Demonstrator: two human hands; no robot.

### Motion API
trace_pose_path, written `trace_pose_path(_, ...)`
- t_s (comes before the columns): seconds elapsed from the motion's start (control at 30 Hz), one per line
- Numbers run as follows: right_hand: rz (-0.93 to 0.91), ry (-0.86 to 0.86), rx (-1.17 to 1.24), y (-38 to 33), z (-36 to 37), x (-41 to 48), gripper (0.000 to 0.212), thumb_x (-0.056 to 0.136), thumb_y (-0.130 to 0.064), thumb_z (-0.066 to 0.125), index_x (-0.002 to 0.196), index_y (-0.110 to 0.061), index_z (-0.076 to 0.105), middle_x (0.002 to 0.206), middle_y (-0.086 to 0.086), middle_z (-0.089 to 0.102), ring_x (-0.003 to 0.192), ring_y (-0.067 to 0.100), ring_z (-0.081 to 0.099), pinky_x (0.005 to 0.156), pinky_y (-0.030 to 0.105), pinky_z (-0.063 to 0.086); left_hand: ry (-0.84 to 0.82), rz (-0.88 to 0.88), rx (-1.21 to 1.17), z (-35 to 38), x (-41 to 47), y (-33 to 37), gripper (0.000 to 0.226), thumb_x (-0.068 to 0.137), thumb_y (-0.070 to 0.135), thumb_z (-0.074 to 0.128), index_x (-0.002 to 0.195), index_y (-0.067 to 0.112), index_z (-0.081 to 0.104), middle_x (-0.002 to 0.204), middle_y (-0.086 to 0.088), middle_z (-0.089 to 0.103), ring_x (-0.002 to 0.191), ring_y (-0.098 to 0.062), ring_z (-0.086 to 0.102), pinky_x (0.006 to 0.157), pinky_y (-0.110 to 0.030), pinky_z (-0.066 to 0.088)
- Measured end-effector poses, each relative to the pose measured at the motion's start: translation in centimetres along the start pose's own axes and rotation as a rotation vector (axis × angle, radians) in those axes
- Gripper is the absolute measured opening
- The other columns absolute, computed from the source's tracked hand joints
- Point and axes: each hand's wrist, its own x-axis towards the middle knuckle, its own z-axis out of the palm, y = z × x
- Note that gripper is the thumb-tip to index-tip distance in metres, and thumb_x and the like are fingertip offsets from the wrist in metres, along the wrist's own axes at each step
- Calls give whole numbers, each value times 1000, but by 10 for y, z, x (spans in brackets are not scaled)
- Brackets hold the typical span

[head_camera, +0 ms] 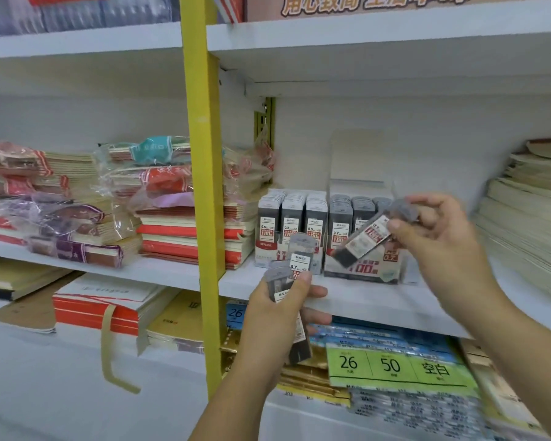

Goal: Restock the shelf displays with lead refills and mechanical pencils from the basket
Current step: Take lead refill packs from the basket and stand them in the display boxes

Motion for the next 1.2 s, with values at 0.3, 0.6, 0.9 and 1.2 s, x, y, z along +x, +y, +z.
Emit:
trace_pose_path(0.3, -110, -129, -682, 1, -2, 76, 29, 86, -16, 70, 87, -37, 49, 84, -19, 64, 66, -22, 54, 48, -1, 34, 2, -13, 45, -9, 19, -9, 27, 93, 38, 65, 67, 32, 68, 59, -4, 66, 44, -12, 55, 44, -22, 45)
trace_pose_path(0.6, -189, -193, -1119, 18, 8, 66, 24, 83, -31, 72, 105, -31, 63, 97, -7, 46, 95, 10, 41, 75, 27, 36, -67, -34, -50, -5, 19, -11, 13, 93, 29, 68, 86, 19, 71, 75, -9, 74, 52, -15, 64, 50, -22, 51)
trace_pose_path(0.9, -41, -188, -443, 6, 29, -27, 30, 88, -52, 51, 116, -44, 61, 96, -24, 61, 86, -5, 54, 71, 15, 40, -198, -17, -15, 0, 9, -9, 22, 94, 31, 68, 102, 10, 65, 80, -7, 74, 55, -15, 61, 53, -24, 51)
trace_pose_path(1.2, 191, -169, -36, 17, 36, -35, 15, 92, -20, 62, 102, -31, 66, 86, -11, 74, 69, -2, 65, 63, 20, 48, -267, -10, 79, -2, 2, -6, 27, 94, 45, 65, 117, 32, 63, 99, -5, 78, 63, -12, 67, 59, -24, 55)
